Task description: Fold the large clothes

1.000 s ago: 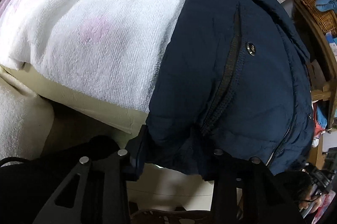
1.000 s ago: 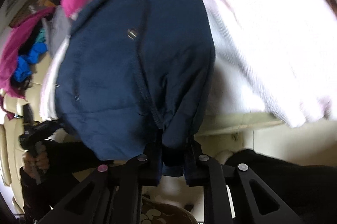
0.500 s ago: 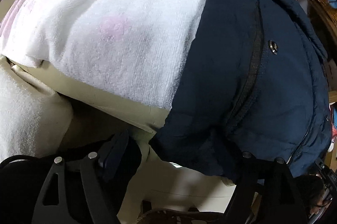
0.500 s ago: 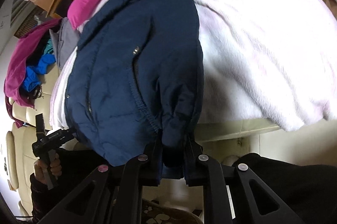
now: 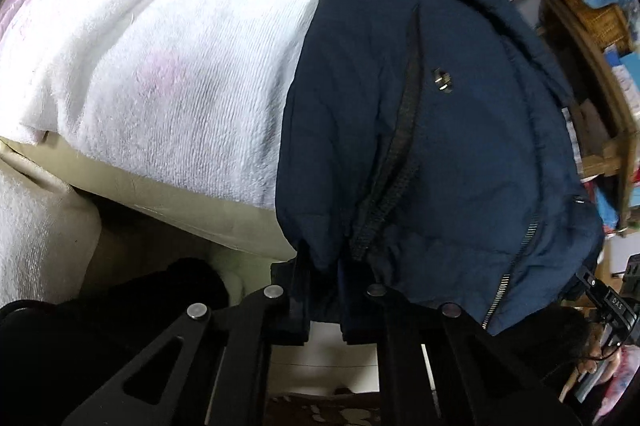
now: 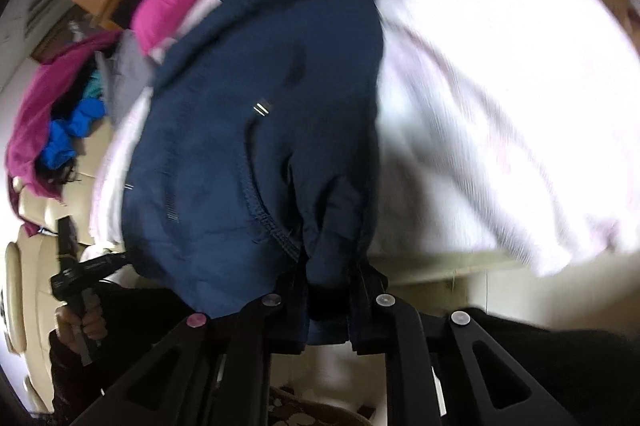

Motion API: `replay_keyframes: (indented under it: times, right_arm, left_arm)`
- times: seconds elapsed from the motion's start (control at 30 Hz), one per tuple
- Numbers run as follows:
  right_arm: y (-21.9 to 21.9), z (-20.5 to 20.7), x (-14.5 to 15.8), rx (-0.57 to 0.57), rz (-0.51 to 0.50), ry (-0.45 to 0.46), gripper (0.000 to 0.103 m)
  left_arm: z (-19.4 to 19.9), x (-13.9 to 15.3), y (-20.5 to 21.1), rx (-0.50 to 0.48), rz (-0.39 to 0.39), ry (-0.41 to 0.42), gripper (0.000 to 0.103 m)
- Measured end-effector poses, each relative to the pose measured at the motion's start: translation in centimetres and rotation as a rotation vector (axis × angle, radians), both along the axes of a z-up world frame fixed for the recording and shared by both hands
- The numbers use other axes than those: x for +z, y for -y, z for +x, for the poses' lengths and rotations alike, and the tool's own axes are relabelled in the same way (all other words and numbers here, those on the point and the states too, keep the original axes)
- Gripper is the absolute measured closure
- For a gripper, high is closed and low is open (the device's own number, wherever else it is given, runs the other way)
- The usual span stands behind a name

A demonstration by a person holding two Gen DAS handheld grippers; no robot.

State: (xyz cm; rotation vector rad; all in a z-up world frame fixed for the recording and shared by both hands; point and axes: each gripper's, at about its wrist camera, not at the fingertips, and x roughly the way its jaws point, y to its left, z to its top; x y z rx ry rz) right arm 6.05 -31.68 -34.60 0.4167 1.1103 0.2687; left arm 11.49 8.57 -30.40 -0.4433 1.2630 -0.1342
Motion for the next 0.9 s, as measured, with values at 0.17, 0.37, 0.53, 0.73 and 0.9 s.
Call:
replay_keyframes:
  times: [0.17, 0.37, 0.53, 0.73, 0.9]
  right_arm:
    - [0.1, 0.6, 6.3, 0.035, 0.028, 0.167, 0.089]
    - [-1.0, 3.7, 11.0, 0.061, 0.01, 0.293, 0.09]
    - [-1.7, 6.1, 10.4, 0.05, 0.026, 0.246, 0.09]
    - [0.3, 5.9, 8.5, -0.012, 0.129, 0.193, 0.09]
    - [1.6, 6.4, 11.2, -0.03, 0.12, 0.238, 0.091]
  left_arm:
    - [-0.1, 4.7, -0.1, -0.035, -0.057, 0.073, 0.092]
    - [3.2, 8.4, -1.6, -0.047, -0.148, 0.171, 0.093]
    - [6.3, 10.2, -1.3, -0.081, -0.167, 0.236, 0.093]
    - [6.7, 10.8, -1.4, -0.088, -0.192, 0.228, 0.093]
    - [8.5, 14.2, -2.4, -0.063, -0.222, 0.265, 0.093]
